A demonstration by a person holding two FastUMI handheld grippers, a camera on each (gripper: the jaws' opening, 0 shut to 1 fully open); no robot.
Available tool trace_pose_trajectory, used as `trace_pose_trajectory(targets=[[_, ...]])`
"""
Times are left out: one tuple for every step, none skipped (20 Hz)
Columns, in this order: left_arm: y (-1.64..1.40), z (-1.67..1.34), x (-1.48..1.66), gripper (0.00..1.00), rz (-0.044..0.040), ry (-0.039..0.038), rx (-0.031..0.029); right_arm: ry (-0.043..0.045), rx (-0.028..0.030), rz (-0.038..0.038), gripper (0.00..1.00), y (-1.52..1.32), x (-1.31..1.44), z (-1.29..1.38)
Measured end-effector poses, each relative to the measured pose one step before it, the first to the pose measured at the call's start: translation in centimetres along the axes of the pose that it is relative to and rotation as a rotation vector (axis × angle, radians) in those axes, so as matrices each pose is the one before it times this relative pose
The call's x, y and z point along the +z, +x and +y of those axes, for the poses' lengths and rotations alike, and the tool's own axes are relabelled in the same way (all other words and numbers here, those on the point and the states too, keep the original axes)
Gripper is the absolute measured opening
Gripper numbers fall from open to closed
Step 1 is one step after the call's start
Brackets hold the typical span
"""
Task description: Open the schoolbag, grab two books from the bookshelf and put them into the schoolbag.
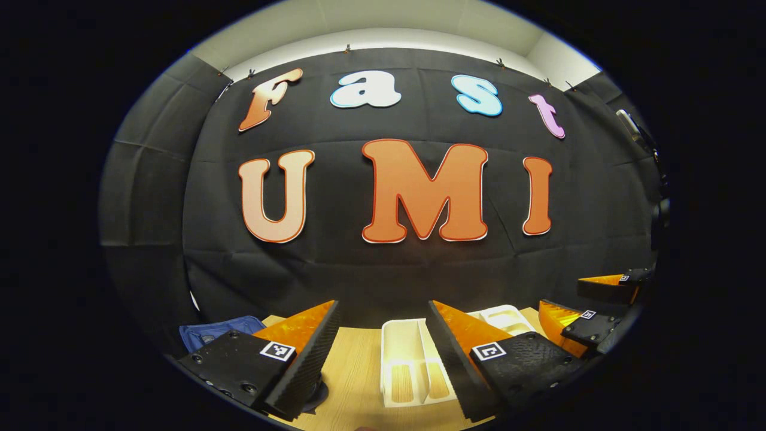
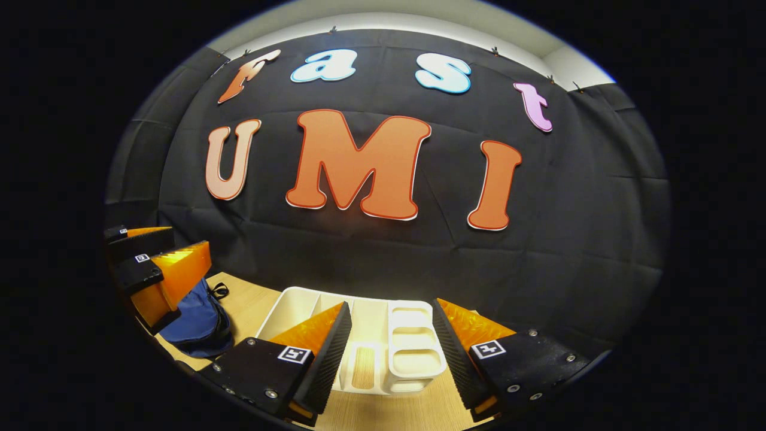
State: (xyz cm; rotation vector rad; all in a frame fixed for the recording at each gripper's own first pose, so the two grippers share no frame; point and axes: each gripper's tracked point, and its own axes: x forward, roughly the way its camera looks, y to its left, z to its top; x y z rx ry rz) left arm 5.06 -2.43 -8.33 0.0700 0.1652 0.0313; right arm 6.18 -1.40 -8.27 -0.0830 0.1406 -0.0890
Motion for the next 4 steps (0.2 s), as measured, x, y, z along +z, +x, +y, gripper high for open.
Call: trace_pose_trajectory(targets=[[-0.036,-0.064,-0.029,0.92,0.00383,0.00190,-0.00083,-0.00073,-0.00027,0.00003,0.82,0.061,0.039,0.071],[-0.008,0.086,-0.005,0.92,0.00139,0.00138,0.00118,-0.00132,-0.00031,-0.00004,0.82,-0.078,-0.030,-0.087],[-0.002,-0.035,-0.018,0.92,0.00018,-0.00065,-0.00049,0.00079,0.00067,0.00080,0.82,-0.013,-0.008,0.051],[-0.013,0.050,0.059,0.92,-0.00098,0.00057,0.00199,0.00063,-0.00045,0.00059,0.82,-0.030,0.012,0.009]])
